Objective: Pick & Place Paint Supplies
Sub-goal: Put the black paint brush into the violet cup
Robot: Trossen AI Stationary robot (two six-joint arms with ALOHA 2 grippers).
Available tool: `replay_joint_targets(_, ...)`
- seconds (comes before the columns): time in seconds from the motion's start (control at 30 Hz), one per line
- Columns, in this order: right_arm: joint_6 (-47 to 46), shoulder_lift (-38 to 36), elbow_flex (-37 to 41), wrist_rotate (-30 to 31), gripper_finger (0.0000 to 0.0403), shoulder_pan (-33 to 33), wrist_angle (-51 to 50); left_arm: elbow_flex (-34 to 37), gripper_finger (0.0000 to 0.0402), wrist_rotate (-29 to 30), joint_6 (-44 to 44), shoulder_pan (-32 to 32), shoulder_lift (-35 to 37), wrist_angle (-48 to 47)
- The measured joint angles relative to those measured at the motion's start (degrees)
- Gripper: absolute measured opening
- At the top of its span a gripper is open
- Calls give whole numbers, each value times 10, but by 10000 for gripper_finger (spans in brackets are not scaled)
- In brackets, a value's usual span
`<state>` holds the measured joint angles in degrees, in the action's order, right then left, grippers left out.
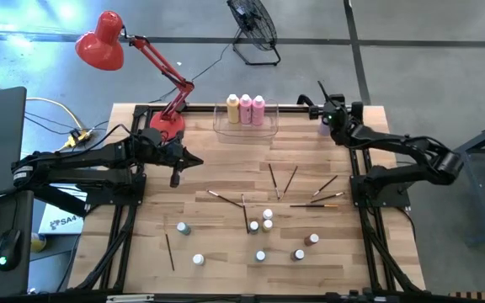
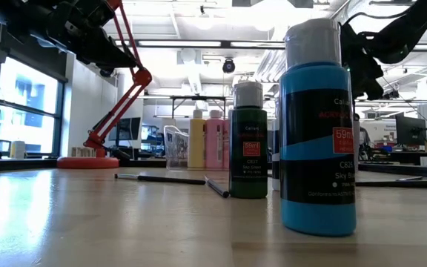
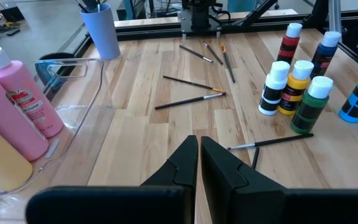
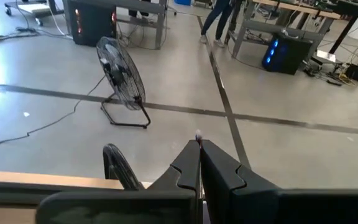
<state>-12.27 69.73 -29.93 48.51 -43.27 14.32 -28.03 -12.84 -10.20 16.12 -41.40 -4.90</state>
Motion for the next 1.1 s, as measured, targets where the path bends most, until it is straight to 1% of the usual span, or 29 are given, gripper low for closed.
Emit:
replay_joint_targets(0.23,1,-3,0,0,3,0,-3,0,17,0,0,0,0,0)
replay_joint_targets(0.47,29,-3,0,-8,8,0,-4,0,17,0,0,0,0,0)
replay_joint_targets(0.57,35,-3,0,-19,28,0,-4,0,17,0,0,0,0,0)
replay_joint_targets(0.67,35,-3,0,-26,63,0,-4,0,17,0,0,0,0,0)
replay_joint_targets(0.8,36,-4,0,-6,114,5,-4,0,17,0,0,0,0,0)
replay_joint_targets(0.87,55,-9,0,7,132,13,5,0,17,0,0,0,0,0)
replay_joint_targets(0.97,103,-30,0,10,145,31,32,0,17,0,0,0,0,0)
replay_joint_targets(1.1,163,-79,0,11,141,62,79,0,17,0,0,0,0,0)
